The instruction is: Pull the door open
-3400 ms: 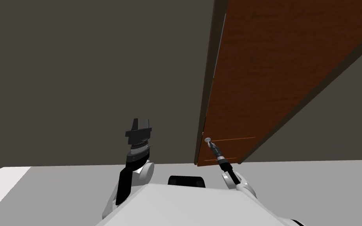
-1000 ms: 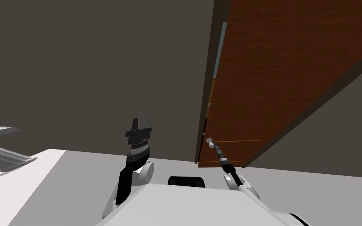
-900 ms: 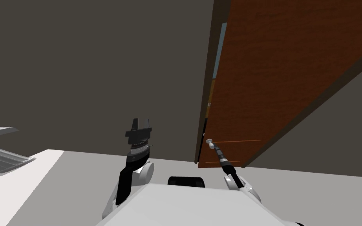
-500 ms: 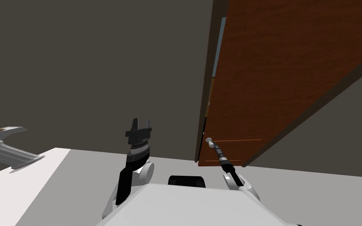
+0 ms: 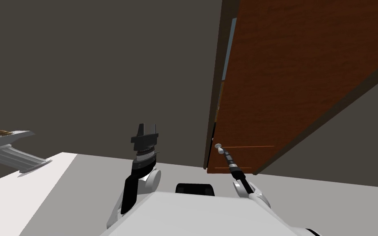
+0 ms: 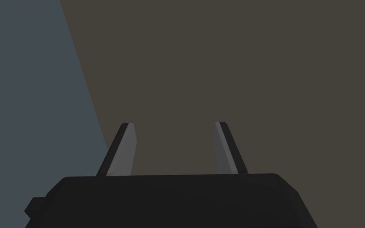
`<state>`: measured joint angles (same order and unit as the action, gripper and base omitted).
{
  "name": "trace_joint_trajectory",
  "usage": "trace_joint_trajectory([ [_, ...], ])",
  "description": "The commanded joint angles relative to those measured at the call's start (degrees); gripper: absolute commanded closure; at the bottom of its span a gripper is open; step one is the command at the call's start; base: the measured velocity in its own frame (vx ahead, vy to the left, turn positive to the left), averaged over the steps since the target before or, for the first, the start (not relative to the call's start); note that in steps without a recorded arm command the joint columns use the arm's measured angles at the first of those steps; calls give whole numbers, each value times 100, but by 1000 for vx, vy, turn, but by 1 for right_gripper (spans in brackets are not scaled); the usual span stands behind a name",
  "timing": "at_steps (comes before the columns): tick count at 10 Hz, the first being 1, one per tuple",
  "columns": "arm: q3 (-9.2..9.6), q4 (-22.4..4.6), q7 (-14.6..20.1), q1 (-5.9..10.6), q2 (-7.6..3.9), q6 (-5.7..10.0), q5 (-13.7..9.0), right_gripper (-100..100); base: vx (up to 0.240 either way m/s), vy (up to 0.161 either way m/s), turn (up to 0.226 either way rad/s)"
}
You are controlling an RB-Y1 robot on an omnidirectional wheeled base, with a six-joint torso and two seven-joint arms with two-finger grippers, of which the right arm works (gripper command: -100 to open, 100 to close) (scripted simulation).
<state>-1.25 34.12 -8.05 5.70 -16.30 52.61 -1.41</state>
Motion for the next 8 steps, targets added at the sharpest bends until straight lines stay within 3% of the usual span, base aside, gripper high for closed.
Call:
trace_joint_trajectory([
  [1,134,201,2,-113,174,-58,62,100,11,6,16],
  [2,134,201,2,-113,174,-58,62,100,0,-3,-36],
  [3,159,209,239,-119,165,-67,-38,100,-32,-15,72],
  [4,159,106,239,-119,165,-67,-38,100,-33,-19,65],
  [7,159,209,239,-119,165,-67,-38,100,5,-3,-9],
  [8,184,216,476,-125,155,-76,-137,100,-31,-9,80],
])
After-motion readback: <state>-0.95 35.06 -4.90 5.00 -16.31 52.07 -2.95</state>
